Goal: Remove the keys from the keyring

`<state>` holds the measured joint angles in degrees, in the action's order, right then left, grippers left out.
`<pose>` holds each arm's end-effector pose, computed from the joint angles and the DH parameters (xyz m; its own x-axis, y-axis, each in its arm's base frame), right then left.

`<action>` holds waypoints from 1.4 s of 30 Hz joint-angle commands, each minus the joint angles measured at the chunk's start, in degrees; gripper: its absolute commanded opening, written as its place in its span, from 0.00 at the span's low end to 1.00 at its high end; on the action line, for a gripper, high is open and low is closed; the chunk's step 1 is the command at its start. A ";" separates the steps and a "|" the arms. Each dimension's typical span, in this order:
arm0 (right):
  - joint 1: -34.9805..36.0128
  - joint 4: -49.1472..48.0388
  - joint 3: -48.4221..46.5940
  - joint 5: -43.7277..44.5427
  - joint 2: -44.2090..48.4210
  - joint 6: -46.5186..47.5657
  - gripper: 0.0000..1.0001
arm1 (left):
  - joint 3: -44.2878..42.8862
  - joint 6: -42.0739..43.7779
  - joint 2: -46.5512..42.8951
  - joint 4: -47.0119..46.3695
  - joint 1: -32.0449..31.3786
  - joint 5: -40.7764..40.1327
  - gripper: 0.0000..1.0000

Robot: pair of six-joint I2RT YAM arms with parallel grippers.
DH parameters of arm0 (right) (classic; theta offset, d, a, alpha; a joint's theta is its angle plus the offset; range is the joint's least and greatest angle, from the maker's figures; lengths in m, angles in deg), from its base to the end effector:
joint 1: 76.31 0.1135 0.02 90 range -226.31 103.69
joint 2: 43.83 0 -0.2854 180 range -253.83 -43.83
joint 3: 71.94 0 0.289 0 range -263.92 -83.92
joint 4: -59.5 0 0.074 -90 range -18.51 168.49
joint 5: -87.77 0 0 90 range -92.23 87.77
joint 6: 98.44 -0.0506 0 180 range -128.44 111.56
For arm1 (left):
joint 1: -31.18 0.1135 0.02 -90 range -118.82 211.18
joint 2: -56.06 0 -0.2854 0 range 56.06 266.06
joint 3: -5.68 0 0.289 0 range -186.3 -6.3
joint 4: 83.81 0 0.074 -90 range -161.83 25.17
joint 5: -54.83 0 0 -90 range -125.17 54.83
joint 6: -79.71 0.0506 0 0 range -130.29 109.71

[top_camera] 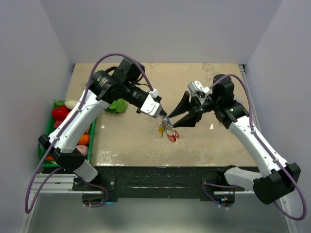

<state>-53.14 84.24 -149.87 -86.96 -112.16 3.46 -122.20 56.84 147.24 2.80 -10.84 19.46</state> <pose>0.2334 0.1547 0.4064 -0.0453 -0.0400 -0.9982 -0.9496 -0.3086 0.0554 0.2132 -0.2476 0.4925 0.4956 0.2714 -0.8251 0.8259 -0.4413 0.3509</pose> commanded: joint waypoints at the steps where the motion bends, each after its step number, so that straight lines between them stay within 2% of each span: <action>1: -0.50 -11.00 1.18 -3.87 4.53 -9.53 0.50 | -1.62 1.68 -1.70 -1.15 0.36 0.21 0.00; 5: -0.50 -10.30 0.57 -4.04 2.86 -8.65 0.52 | -1.53 1.69 -1.70 -1.15 0.36 0.91 0.00; 8: -0.42 -1.36 -2.33 -4.83 1.63 -1.74 0.52 | -1.53 1.51 -1.79 -1.33 0.36 1.00 0.00; 13: -0.42 -2.20 -1.55 -3.87 0.92 -1.61 0.52 | -2.05 1.33 -1.62 -1.50 0.36 1.44 0.00; 16: -0.33 -7.11 0.81 -1.24 1.89 -6.07 0.51 | -2.75 0.98 -1.44 -1.77 0.36 1.44 0.00; 20: -0.33 -20.19 4.77 4.21 3.65 -15.05 0.47 | -3.02 0.89 -1.18 -1.77 0.36 1.79 0.00; 25: -0.33 -21.98 6.10 11.32 5.05 -15.60 0.46 | -3.37 0.63 -1.09 -1.77 0.36 2.76 0.00; 28: -0.41 -21.98 5.92 12.83 4.88 -15.42 0.38 | -3.46 0.54 -1.18 -1.68 0.36 3.02 0.00; 29: -0.42 -21.98 5.84 13.01 4.79 -15.42 0.29 | -3.29 0.54 -1.18 -1.59 0.36 2.94 0.00; 31: -0.33 -22.07 5.75 13.18 4.44 -15.59 0.18 | -3.28 0.63 -1.18 -1.51 0.36 3.03 0.00; 32: -0.33 -22.16 5.75 13.88 4.53 -15.59 0.05 | -3.28 0.72 -1.18 -1.51 0.36 2.94 0.00; 33: -0.33 -22.16 5.84 14.24 4.53 -15.77 0.00 | -3.28 0.72 -1.18 -1.51 0.36 3.02 0.00; 42: -0.42 -24.35 7.24 19.15 5.49 -19.01 0.00 | -3.11 0.72 -1.88 -1.51 0.27 2.24 0.00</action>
<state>-53.46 63.54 -143.29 -72.21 -107.97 -13.00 -123.21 56.84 147.22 2.83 -10.71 19.35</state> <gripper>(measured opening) 0.070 0.014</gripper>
